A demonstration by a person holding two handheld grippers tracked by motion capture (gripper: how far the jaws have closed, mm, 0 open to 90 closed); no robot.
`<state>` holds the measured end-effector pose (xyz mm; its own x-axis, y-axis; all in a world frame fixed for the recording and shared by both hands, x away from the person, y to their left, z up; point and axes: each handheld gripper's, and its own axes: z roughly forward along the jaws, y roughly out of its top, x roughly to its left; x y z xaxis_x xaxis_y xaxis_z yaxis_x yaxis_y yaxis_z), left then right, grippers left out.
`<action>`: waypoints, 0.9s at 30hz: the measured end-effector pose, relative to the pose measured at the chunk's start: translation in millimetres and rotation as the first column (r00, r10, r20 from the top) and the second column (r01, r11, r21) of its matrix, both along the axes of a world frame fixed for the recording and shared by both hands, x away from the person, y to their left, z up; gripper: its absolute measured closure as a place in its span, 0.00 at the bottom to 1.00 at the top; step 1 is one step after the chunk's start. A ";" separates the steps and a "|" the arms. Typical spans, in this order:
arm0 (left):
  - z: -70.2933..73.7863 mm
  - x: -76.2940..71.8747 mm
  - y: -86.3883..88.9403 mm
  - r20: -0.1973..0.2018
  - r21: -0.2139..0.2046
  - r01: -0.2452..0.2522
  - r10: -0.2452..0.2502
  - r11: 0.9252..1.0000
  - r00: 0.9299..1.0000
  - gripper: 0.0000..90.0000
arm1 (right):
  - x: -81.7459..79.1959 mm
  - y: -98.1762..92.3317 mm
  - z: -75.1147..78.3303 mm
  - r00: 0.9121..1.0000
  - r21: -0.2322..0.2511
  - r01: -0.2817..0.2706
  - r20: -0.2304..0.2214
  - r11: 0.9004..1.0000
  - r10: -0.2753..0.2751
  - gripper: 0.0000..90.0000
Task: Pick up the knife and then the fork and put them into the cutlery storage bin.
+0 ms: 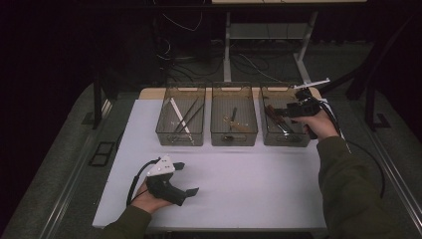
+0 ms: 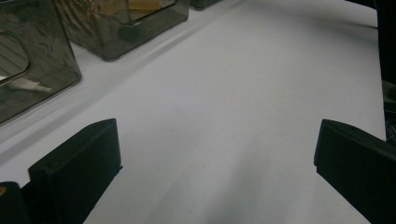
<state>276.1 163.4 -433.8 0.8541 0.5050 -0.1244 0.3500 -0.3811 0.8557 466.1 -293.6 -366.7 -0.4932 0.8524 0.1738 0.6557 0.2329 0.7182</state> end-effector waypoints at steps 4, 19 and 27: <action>-0.3 0.0 1.4 0.000 0.003 0.000 0.000 1.000 1.000 0.00 | -14.2 1.9 4.8 0.998 0.033 -0.020 0.058 0.999 0.018 0.24; -1.4 -0.8 -1.6 -0.003 0.007 0.003 -0.003 1.000 1.000 0.00 | -81.0 18.0 -0.1 0.973 0.034 -0.170 0.162 0.985 0.163 0.19; -1.9 -1.3 -2.5 -0.002 0.013 0.003 -0.003 1.000 1.000 0.00 | -111.6 14.8 -11.0 0.964 0.054 -0.191 0.200 0.980 0.176 0.18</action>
